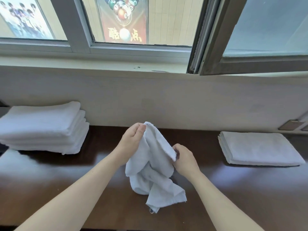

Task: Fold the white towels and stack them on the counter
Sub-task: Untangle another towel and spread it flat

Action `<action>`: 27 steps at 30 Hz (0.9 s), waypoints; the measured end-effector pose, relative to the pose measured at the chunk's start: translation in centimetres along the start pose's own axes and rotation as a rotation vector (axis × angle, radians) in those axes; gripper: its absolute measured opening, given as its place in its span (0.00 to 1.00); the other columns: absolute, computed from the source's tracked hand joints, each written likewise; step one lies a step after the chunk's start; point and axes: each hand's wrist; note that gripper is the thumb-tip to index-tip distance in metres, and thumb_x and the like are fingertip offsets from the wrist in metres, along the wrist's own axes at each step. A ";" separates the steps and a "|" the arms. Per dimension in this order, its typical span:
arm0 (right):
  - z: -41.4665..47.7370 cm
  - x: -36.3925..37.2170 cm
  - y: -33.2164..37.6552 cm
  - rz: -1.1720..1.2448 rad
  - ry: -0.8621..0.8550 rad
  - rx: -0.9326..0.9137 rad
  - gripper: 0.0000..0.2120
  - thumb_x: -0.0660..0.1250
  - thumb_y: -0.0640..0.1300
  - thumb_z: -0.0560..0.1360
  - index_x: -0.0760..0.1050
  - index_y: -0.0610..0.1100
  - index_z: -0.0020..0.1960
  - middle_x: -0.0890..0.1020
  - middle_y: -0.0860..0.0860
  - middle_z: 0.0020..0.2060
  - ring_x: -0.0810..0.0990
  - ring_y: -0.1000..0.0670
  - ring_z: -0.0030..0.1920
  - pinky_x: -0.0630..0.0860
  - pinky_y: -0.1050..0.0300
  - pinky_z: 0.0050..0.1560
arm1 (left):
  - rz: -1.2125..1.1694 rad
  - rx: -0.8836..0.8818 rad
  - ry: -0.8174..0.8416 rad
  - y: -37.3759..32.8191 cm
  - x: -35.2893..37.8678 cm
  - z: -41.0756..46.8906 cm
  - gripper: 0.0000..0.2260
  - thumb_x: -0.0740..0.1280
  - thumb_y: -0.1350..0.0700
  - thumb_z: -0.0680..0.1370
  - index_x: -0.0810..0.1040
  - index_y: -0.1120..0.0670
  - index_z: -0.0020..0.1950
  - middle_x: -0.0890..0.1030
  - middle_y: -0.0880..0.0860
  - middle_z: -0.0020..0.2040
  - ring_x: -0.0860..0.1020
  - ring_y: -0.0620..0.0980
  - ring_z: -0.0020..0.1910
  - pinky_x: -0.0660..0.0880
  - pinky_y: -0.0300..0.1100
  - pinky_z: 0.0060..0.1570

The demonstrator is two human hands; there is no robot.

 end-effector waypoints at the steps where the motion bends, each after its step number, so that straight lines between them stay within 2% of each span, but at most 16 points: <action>1: -0.1 0.1 -0.4 0.021 0.002 0.019 0.09 0.62 0.40 0.73 0.71 0.53 0.40 0.78 0.56 0.38 0.75 0.55 0.39 0.69 0.64 0.36 | -0.016 0.009 0.001 -0.6 -0.4 -0.1 0.23 0.60 0.43 0.83 0.72 0.65 0.51 0.70 0.54 0.42 0.67 0.53 0.41 0.66 0.50 0.43; 3: -0.4 0.5 -1.0 0.078 0.066 0.069 0.08 0.64 0.44 0.75 0.75 0.58 0.43 0.81 0.60 0.41 0.77 0.60 0.43 0.70 0.71 0.38 | -0.027 0.025 0.002 -1.6 -1.2 -0.2 0.24 0.63 0.39 0.79 0.75 0.62 0.50 0.71 0.55 0.41 0.68 0.53 0.41 0.67 0.50 0.43; 5: -0.6 1.0 -1.0 0.118 0.191 0.086 0.10 0.64 0.48 0.73 0.75 0.63 0.49 0.81 0.65 0.47 0.77 0.65 0.48 0.71 0.74 0.43 | -0.020 0.024 -0.007 -2.2 -1.7 -0.3 0.20 0.67 0.36 0.75 0.78 0.54 0.47 0.75 0.50 0.38 0.72 0.50 0.38 0.70 0.45 0.41; 8: -0.8 2.2 -0.6 0.109 0.400 0.086 0.25 0.64 0.56 0.66 0.70 0.66 0.63 0.78 0.65 0.57 0.76 0.62 0.57 0.73 0.66 0.51 | 0.013 0.049 -0.001 -3.0 -2.2 -0.4 0.12 0.74 0.41 0.70 0.80 0.48 0.42 0.81 0.46 0.37 0.77 0.44 0.36 0.74 0.37 0.37; 10: -0.8 3.0 -0.4 0.020 0.496 0.086 0.31 0.67 0.58 0.69 0.64 0.63 0.71 0.74 0.61 0.63 0.74 0.57 0.61 0.71 0.62 0.54 | 0.035 0.080 -0.001 -3.6 -2.6 -0.4 0.13 0.80 0.46 0.67 0.79 0.49 0.40 0.81 0.46 0.35 0.78 0.43 0.33 0.74 0.35 0.33; 12: -0.8 3.8 -0.5 -0.030 0.546 0.097 0.34 0.69 0.60 0.70 0.62 0.61 0.74 0.73 0.59 0.64 0.74 0.54 0.62 0.70 0.59 0.58 | 0.053 0.115 -0.020 -4.3 -3.3 -0.5 0.15 0.81 0.45 0.65 0.78 0.49 0.38 0.79 0.45 0.33 0.76 0.43 0.31 0.72 0.35 0.31; 15: -1.2 4.9 -0.7 -0.054 0.537 0.104 0.29 0.70 0.60 0.71 0.68 0.58 0.70 0.76 0.58 0.60 0.76 0.54 0.56 0.72 0.58 0.55 | 0.057 0.181 -0.080 -5.6 -4.9 -0.5 0.15 0.79 0.41 0.65 0.78 0.48 0.38 0.77 0.45 0.33 0.74 0.43 0.31 0.71 0.36 0.30; 19: -2.0 6.0 -1.5 -0.127 0.569 0.201 0.28 0.71 0.58 0.69 0.69 0.54 0.66 0.76 0.56 0.54 0.77 0.52 0.53 0.73 0.59 0.45 | 0.007 0.227 -0.168 -7.3 -7.2 -0.5 0.16 0.79 0.41 0.67 0.80 0.51 0.41 0.79 0.46 0.36 0.76 0.45 0.35 0.74 0.36 0.34; 21: -2.5 6.7 -2.1 -0.268 0.591 0.201 0.22 0.70 0.55 0.69 0.72 0.51 0.61 0.76 0.54 0.51 0.78 0.48 0.54 0.75 0.54 0.50 | -0.004 0.229 -0.215 -7.8 -8.2 -0.6 0.14 0.79 0.41 0.68 0.81 0.50 0.41 0.80 0.46 0.37 0.77 0.45 0.36 0.75 0.36 0.35; 23: -3.2 7.2 -2.7 -0.369 0.543 0.197 0.13 0.67 0.52 0.71 0.71 0.51 0.54 0.74 0.53 0.50 0.77 0.46 0.56 0.72 0.52 0.54 | -0.022 0.231 -0.272 -8.1 -9.2 -0.7 0.13 0.78 0.41 0.67 0.83 0.48 0.41 0.81 0.45 0.36 0.78 0.44 0.35 0.76 0.37 0.35; 25: -3.6 7.2 -3.4 -0.404 0.481 0.196 0.06 0.63 0.50 0.74 0.68 0.52 0.49 0.73 0.53 0.48 0.76 0.45 0.58 0.67 0.52 0.52 | -0.035 0.232 -0.328 -8.2 -10.4 -0.8 0.12 0.77 0.40 0.67 0.84 0.47 0.41 0.81 0.43 0.35 0.78 0.43 0.34 0.76 0.37 0.33; 27: -3.6 6.8 -4.3 -0.383 0.461 0.214 0.02 0.61 0.48 0.75 0.68 0.52 0.47 0.77 0.52 0.48 0.76 0.45 0.56 0.66 0.52 0.50 | -0.038 0.226 -0.390 -8.1 -11.8 -1.0 0.13 0.77 0.39 0.67 0.84 0.47 0.41 0.81 0.43 0.35 0.78 0.43 0.33 0.76 0.37 0.33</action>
Point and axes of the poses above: each hand's wrist, its own z-axis towards the middle knuckle, its own x-axis out of the palm, y = z × x
